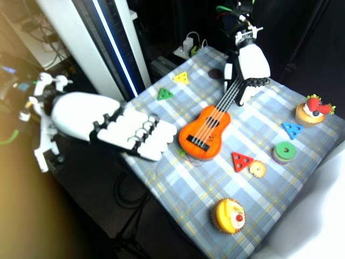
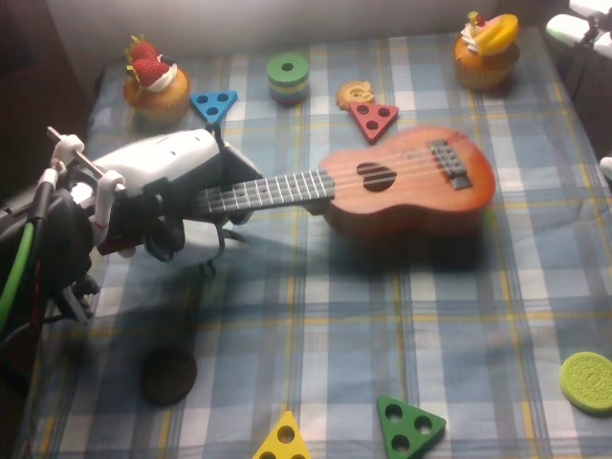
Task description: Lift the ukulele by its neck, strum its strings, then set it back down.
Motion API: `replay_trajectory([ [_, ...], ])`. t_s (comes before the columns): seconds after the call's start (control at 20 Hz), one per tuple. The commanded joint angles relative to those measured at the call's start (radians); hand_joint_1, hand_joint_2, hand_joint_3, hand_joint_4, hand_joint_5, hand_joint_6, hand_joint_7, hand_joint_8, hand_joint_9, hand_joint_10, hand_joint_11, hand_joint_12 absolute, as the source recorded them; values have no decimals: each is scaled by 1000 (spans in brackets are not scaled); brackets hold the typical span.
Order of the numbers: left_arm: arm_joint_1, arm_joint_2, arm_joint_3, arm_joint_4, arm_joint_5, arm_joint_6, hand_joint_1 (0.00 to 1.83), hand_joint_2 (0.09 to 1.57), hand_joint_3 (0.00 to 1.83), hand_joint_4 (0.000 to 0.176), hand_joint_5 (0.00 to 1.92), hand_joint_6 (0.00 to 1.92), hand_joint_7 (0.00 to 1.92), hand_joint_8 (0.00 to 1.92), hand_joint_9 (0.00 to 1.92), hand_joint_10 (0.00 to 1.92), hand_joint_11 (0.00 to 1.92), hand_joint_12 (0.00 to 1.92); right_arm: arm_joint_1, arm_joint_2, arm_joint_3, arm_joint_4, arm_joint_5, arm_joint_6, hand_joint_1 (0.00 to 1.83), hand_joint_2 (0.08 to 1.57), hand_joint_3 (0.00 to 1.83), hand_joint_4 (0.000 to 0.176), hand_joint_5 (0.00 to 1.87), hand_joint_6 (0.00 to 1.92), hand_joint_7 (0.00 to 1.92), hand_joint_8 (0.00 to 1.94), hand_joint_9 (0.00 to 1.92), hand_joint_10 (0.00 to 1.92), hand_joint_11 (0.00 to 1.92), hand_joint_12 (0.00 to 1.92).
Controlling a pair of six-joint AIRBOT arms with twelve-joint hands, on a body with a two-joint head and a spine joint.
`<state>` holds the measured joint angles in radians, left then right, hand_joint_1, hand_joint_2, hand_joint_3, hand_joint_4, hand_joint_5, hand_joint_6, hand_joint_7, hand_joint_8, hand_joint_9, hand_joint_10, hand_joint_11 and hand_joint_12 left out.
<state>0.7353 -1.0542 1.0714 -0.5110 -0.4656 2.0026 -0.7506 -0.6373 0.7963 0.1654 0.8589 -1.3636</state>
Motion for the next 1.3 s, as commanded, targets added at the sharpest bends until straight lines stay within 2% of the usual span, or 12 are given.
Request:
replay_trajectory([
  [0.0, -20, 9, -5, 25, -119, -18, 1276, 1177, 6, 0, 790, 1921, 1097, 1921, 1352, 1921, 1424, 1921, 11, 9, 2, -16, 126, 9, 297, 1388, 10, 3, 0, 0, 0, 0, 0, 0, 11, 7],
  [0.15, -29, 21, -23, 74, -148, -57, 1384, 1179, 2, 0, 773, 1921, 1039, 1921, 1301, 1921, 1376, 1921, 17, -4, 9, -42, 115, 26, 512, 1408, 3, 20, 0, 0, 0, 0, 0, 0, 0, 0],
  [0.2, -32, 26, -29, 88, -158, -66, 1405, 1152, 0, 0, 838, 1921, 1079, 1921, 1313, 1921, 1367, 1921, 26, -12, 17, -52, 102, 37, 611, 1405, 0, 10, 0, 0, 0, 0, 0, 0, 0, 0],
  [0.45, -40, 36, -48, 133, -181, -87, 1383, 1168, 3, 0, 845, 1921, 1243, 1921, 1389, 1921, 1438, 1921, 117, -78, 63, -105, -31, 45, 550, 1380, 0, 23, 15, 5, 0, 0, 0, 0, 0, 0],
  [0.5, -42, 36, -49, 139, -183, -92, 1373, 1179, 7, 0, 839, 1921, 1252, 1921, 1381, 1921, 1427, 1921, 140, -96, 75, -120, -70, 45, 459, 1355, 0, 60, 20, 5, 0, 0, 0, 0, 0, 0],
  [0.6, -46, 36, -50, 147, -185, -96, 1368, 1185, 7, 0, 856, 1921, 1285, 1921, 1398, 1921, 1425, 1921, 171, -118, 92, -145, -134, 45, 514, 1322, 0, 72, 61, 17, 0, 0, 0, 0, 0, 0],
  [0.65, -49, 36, -50, 152, -184, -97, 1377, 1178, 3, 0, 856, 1921, 1282, 1921, 1401, 1921, 1434, 1921, 184, -125, 97, -159, -161, 45, 477, 1316, 0, 55, 96, 23, 0, 0, 0, 0, 0, 0],
  [0.8, -52, 36, -51, 159, -185, -97, 1378, 1184, 3, 0, 841, 1921, 1247, 1921, 1380, 1921, 1426, 1921, 234, -147, 110, -213, -254, 42, 25, 1333, 1, 64, 29, 4, 0, 0, 0, 0, 0, 0],
  [0.95, -52, 36, -54, 162, -190, -97, 1397, 1179, 0, 0, 820, 1921, 1224, 1921, 1365, 1921, 1416, 1921, 275, -175, 123, -267, -342, 42, 11, 1251, 0, 52, 41, 13, 0, 0, 0, 0, 0, 0],
  [1.0, -52, 36, -54, 163, -189, -97, 1412, 1173, 0, 0, 850, 1921, 1248, 1921, 1396, 1921, 1446, 1921, 277, -175, 117, -282, -348, 42, 1, 1261, 0, 0, 33, 9, 0, 0, 0, 0, 0, 0],
  [1.05, -51, 36, -52, 162, -189, -97, 1378, 1186, 3, 0, 866, 1921, 1258, 1921, 1403, 1921, 1449, 1921, 277, -164, 97, -305, -341, 44, 0, 1175, 0, 0, 11, 4, 0, 0, 0, 0, 0, 0],
  [1.25, -51, 33, -44, 151, -184, -98, 1369, 1195, 0, 0, 838, 1921, 1192, 1921, 1342, 1921, 1402, 1921, 277, -118, 70, -382, -311, 139, 0, 1220, 11, 0, 52, 18, 0, 0, 0, 0, 0, 0],
])
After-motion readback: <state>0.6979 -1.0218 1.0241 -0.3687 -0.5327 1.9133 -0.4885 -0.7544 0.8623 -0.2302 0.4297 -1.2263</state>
